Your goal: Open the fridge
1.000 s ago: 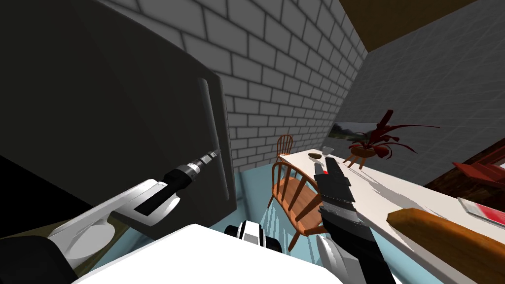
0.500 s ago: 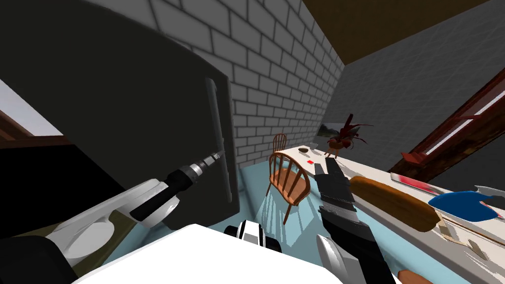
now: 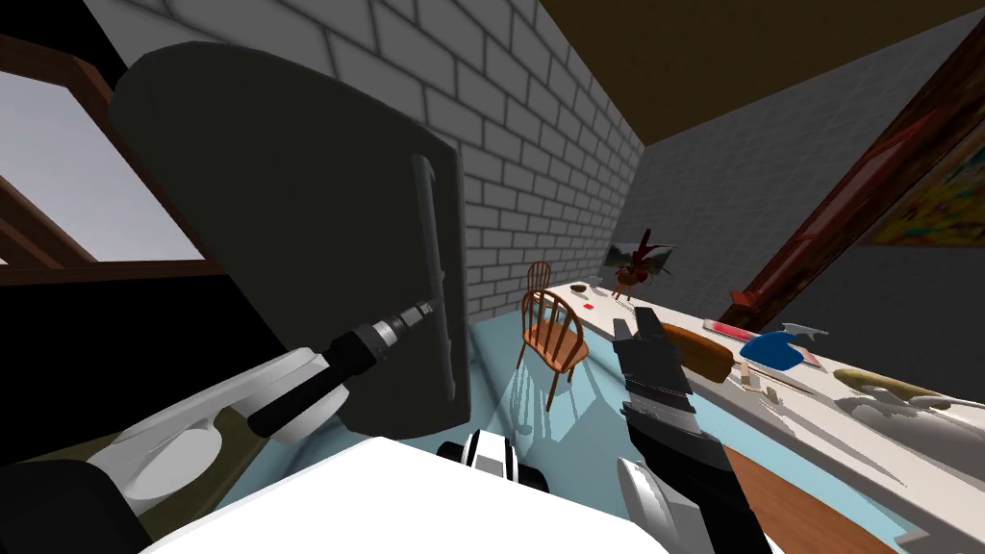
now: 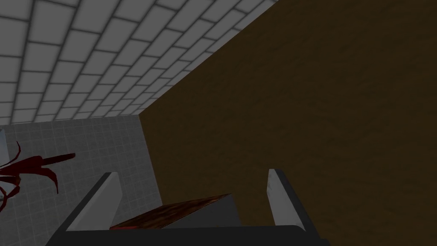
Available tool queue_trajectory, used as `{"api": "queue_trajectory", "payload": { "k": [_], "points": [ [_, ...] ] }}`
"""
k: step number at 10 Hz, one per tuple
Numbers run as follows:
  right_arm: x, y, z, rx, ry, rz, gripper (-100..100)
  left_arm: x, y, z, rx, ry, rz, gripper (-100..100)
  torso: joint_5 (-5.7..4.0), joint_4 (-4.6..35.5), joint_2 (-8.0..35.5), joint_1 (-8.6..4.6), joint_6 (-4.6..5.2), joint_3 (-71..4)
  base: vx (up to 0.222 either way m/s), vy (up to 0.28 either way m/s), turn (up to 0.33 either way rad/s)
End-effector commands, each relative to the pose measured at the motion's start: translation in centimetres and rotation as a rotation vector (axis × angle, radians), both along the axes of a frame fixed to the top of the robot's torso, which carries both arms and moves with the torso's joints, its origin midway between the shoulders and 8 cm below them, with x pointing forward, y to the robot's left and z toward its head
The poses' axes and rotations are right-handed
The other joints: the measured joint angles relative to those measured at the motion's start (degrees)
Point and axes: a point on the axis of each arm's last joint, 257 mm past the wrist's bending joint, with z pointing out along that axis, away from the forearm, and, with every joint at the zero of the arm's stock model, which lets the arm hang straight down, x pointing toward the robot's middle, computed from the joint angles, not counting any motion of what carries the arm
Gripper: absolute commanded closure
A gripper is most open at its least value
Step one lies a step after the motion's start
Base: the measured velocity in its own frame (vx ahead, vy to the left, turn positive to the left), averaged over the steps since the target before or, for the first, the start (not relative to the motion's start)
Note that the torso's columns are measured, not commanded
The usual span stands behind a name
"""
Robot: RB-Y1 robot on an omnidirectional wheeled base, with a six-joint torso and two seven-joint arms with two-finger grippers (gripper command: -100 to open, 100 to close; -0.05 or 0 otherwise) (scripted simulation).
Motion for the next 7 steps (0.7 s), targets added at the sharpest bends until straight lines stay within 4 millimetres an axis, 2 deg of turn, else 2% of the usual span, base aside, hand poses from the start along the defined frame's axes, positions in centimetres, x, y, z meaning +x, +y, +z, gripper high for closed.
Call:
{"api": "queue_trajectory", "payload": {
  "k": [1,4,7],
  "points": [
    [0.0,0.0,0.0,0.000,0.000,0.000,0,-0.3,-1.1,0.3,-0.004,-0.007,-0.046,100,0.06,-0.05,0.27,-0.04,0.14,0.24,-0.187,0.105,-0.069],
    [0.0,0.0,0.0,0.000,0.000,0.000,0,-0.9,-3.0,0.6,-0.007,-0.011,-0.130,100,0.22,0.13,0.51,0.47,-0.16,0.41,-0.239,0.151,-0.114],
    [0.0,0.0,0.0,0.000,0.000,0.000,0,-1.7,-4.9,0.7,-0.010,-0.012,-0.215,100,0.28,0.19,0.62,0.53,-0.32,0.46,-0.309,0.140,-0.120]
  ]
}}
